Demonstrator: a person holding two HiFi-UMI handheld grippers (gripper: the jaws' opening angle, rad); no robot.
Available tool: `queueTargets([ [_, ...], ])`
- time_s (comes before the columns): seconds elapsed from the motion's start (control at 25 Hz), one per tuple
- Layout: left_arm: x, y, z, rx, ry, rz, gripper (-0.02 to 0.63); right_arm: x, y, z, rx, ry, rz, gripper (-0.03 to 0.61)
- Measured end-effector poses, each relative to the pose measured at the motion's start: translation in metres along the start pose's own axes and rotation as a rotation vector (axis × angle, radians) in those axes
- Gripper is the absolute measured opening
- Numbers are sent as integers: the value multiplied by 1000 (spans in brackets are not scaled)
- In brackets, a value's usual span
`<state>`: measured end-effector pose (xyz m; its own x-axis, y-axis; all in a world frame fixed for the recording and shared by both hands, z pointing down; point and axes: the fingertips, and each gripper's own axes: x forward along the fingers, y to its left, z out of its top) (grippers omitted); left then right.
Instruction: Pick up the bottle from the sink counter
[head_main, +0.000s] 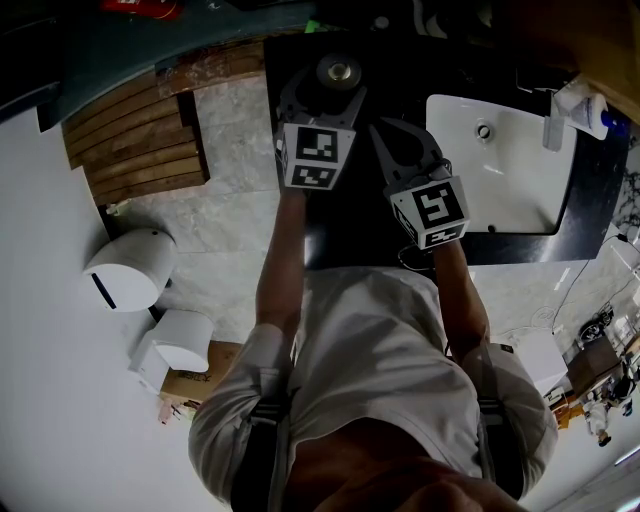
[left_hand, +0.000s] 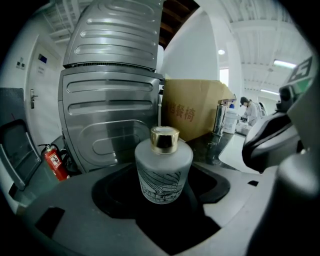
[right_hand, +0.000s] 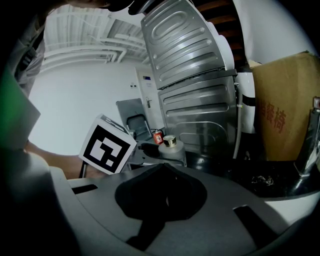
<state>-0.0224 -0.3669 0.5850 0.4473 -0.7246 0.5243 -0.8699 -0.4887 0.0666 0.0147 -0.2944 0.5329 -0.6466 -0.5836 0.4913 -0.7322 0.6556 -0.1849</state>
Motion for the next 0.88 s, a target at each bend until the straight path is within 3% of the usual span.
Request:
queueTargets([
  [0.88,-3,-3,-3,18,-3,-25,307,-7,0,1,-5,-6,-27,-8],
])
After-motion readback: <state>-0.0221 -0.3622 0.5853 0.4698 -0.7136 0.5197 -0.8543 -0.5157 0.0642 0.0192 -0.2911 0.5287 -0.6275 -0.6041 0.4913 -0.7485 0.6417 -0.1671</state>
